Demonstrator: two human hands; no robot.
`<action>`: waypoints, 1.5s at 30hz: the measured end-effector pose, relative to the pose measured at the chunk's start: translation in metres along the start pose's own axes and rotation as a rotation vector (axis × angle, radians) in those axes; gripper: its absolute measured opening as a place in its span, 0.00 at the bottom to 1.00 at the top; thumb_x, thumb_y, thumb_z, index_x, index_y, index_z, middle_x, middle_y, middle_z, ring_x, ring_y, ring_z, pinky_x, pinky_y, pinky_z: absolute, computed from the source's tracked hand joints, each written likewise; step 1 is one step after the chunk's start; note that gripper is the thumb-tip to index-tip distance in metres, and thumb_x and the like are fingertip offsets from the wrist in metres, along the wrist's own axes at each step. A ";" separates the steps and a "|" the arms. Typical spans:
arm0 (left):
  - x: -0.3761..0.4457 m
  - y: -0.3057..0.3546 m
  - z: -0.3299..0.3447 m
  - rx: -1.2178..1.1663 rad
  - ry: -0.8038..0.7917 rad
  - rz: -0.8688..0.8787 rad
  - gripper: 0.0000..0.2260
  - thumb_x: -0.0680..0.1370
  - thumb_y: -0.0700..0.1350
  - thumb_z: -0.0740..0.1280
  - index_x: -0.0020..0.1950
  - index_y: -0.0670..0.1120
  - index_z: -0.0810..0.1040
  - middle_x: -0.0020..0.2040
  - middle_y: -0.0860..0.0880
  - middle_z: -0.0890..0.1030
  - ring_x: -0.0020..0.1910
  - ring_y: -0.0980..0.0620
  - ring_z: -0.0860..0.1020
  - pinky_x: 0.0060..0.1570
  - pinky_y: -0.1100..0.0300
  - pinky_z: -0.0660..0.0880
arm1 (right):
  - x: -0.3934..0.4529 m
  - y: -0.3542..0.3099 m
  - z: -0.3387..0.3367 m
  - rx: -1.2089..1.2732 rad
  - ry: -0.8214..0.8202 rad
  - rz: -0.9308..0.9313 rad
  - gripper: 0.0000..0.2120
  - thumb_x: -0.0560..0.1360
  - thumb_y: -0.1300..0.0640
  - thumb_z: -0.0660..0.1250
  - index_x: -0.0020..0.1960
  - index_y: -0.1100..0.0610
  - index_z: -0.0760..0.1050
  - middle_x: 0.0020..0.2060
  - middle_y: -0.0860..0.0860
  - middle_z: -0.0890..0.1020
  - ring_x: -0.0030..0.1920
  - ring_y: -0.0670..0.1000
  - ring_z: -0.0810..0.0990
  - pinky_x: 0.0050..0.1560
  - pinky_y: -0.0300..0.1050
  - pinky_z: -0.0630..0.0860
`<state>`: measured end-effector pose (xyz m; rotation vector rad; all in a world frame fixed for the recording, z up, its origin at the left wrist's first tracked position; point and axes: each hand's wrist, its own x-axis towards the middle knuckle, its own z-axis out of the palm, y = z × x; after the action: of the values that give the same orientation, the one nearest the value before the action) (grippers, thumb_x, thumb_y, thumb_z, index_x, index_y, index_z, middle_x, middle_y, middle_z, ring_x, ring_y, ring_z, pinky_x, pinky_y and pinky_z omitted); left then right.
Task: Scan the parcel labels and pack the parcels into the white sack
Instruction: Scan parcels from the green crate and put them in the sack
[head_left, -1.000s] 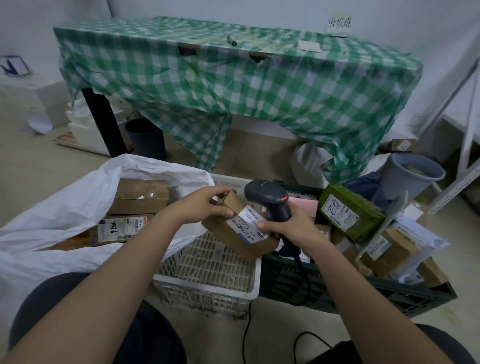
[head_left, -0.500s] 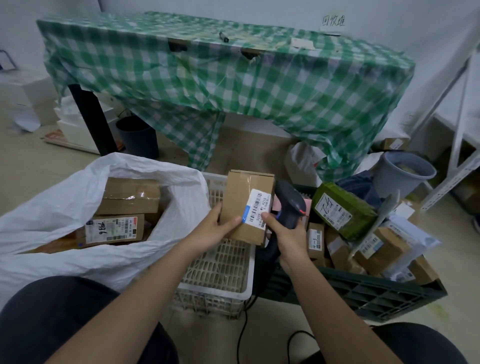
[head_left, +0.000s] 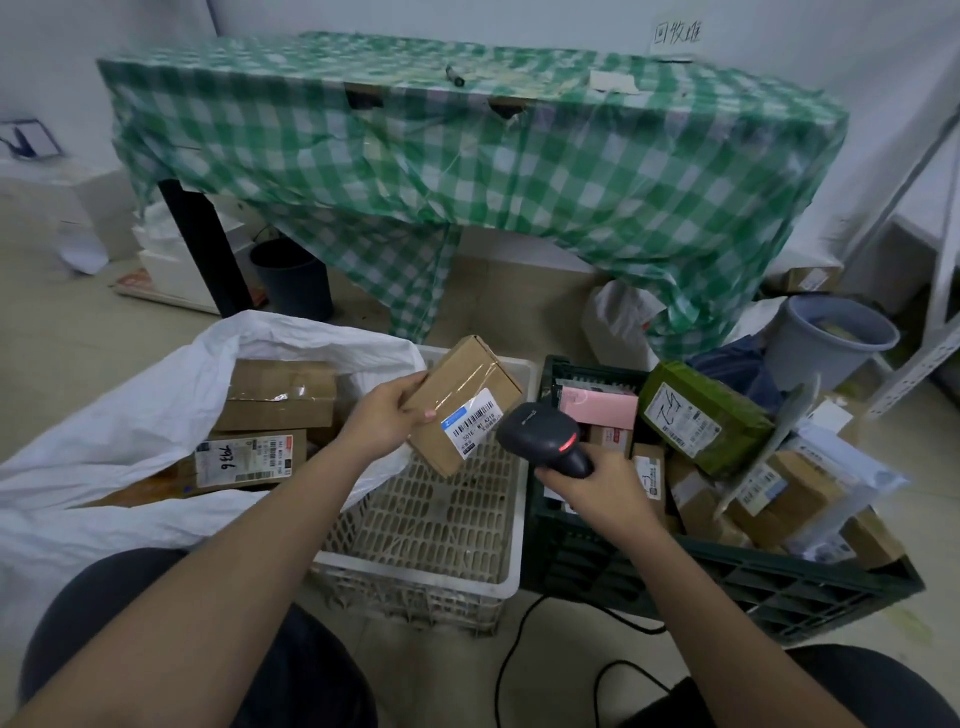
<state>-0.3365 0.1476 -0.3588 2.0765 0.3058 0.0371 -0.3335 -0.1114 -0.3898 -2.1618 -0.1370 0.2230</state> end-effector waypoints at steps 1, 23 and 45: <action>0.001 0.000 -0.002 0.009 -0.001 -0.003 0.25 0.77 0.39 0.69 0.73 0.47 0.69 0.64 0.48 0.77 0.55 0.55 0.73 0.55 0.62 0.68 | -0.002 0.000 0.002 -0.028 -0.009 -0.001 0.07 0.70 0.51 0.74 0.42 0.52 0.78 0.35 0.49 0.82 0.39 0.49 0.81 0.39 0.45 0.75; 0.000 -0.020 -0.024 -0.078 0.050 0.028 0.24 0.77 0.39 0.69 0.72 0.49 0.71 0.62 0.51 0.78 0.59 0.51 0.76 0.60 0.55 0.72 | -0.014 -0.027 0.014 0.100 -0.077 -0.045 0.05 0.72 0.57 0.73 0.46 0.53 0.77 0.38 0.49 0.82 0.40 0.48 0.80 0.38 0.38 0.75; 0.019 -0.074 -0.096 0.550 0.101 0.169 0.14 0.80 0.43 0.63 0.65 0.46 0.77 0.63 0.46 0.78 0.61 0.46 0.75 0.57 0.51 0.73 | 0.070 -0.071 0.117 0.345 0.013 0.175 0.11 0.73 0.61 0.72 0.45 0.69 0.77 0.35 0.59 0.77 0.36 0.53 0.74 0.33 0.43 0.67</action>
<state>-0.3472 0.2688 -0.3758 2.6494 0.2152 0.1770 -0.2912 0.0357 -0.4037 -1.8309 0.0933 0.3091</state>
